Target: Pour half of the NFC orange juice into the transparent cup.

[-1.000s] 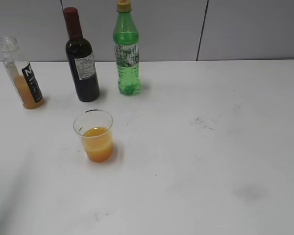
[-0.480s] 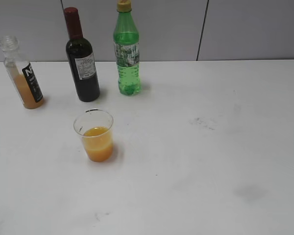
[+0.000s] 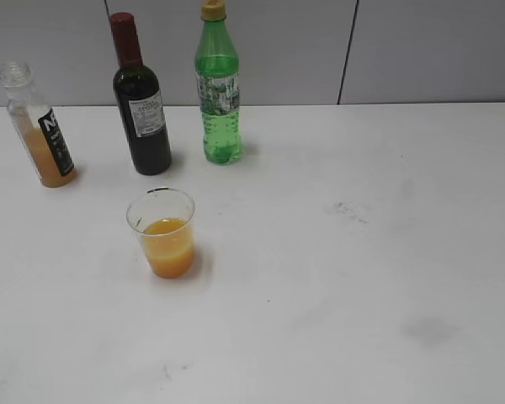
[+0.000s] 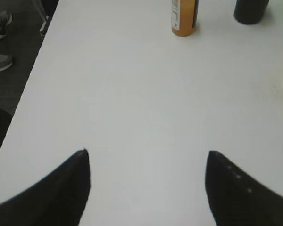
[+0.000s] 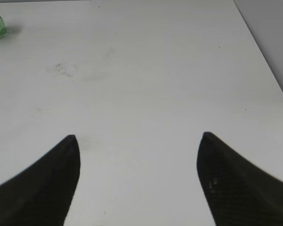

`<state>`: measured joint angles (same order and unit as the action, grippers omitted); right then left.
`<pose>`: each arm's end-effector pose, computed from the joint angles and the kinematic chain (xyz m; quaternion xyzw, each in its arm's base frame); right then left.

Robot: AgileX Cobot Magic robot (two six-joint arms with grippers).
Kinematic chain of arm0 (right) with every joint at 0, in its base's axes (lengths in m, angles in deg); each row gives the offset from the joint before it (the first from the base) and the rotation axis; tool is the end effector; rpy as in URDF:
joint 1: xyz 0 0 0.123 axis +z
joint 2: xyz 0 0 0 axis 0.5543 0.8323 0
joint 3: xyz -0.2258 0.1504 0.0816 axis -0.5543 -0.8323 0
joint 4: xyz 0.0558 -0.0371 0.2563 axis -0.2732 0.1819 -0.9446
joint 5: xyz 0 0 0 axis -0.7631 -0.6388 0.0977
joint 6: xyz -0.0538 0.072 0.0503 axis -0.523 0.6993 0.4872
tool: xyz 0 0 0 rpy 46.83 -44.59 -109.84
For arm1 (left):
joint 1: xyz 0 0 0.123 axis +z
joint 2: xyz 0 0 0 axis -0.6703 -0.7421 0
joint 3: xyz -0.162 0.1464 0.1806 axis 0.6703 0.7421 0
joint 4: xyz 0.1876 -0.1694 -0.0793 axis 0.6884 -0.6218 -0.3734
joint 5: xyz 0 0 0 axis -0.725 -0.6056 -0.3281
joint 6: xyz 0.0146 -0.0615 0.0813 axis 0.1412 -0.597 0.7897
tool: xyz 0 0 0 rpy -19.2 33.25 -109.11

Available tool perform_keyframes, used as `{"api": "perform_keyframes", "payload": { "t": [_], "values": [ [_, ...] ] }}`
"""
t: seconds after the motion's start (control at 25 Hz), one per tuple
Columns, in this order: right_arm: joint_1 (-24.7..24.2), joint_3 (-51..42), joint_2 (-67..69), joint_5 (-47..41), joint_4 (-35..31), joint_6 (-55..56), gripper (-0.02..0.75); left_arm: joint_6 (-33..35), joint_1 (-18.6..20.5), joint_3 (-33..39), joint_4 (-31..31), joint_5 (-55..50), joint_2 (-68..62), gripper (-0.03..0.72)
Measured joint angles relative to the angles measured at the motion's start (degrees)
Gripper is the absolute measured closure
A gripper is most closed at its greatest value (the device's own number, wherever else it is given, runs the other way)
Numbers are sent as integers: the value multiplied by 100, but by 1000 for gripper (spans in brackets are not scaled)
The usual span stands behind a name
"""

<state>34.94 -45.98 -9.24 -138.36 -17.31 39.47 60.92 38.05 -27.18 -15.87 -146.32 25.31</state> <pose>0.0192 0.0005 0.2813 -0.0348 0.8437 -0.0102 0.5356 0.0261 0.0062 0.2852 0.0439 0.8881 0.0338 0.4563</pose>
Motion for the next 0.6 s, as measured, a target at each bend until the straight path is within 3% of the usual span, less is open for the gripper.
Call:
{"api": "perform_keyframes", "payload": {
  "t": [0.2,0.6],
  "values": [
    [0,0,0,-2,0,0,148,-286,0,348,-31,156,643,104],
    [0,0,0,-2,0,0,148,-398,0,418,-89,276,677,104]
  ]
}}
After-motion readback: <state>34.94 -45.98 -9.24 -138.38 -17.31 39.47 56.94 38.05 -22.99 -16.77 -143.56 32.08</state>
